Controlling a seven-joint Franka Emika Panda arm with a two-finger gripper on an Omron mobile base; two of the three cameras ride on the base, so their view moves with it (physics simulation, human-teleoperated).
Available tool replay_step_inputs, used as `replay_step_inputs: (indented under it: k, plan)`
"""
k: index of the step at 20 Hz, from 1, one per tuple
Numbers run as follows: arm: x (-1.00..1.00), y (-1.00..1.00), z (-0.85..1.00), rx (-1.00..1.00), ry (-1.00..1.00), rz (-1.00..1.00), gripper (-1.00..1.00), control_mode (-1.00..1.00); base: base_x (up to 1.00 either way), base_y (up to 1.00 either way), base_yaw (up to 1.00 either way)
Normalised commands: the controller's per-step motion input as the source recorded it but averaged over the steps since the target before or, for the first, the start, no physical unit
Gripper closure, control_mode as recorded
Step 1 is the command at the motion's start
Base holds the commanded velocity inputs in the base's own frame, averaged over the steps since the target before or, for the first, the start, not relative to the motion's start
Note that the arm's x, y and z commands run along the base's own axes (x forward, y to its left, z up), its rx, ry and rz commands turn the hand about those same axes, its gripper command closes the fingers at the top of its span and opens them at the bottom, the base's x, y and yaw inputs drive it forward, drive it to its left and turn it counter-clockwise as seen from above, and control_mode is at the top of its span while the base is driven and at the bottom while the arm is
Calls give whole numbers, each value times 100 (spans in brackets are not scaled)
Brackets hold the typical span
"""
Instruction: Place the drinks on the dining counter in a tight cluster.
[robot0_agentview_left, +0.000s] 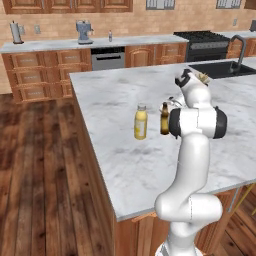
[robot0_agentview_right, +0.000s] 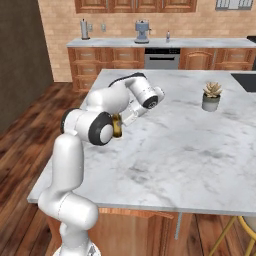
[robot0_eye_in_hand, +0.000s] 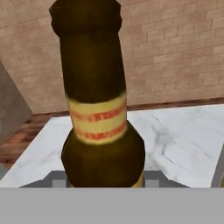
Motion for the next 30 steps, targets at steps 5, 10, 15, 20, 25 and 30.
replay_step_inputs:
  k: [5,10,15,20,25,30]
  plan:
    - [1,0,-27,0,0,0,100,-100,0,0,0]
    - [0,0,-35,0,0,0,100,-100,0,0,0]
    - [1,0,-11,0,0,0,100,-100,0,0,0]
    - [18,0,0,0,-1,0,100,-100,0,0,0]
    - [32,0,0,0,-2,0,100,-100,0,0,0]
    - [35,0,-1,0,0,0,100,-100,0,0,0]
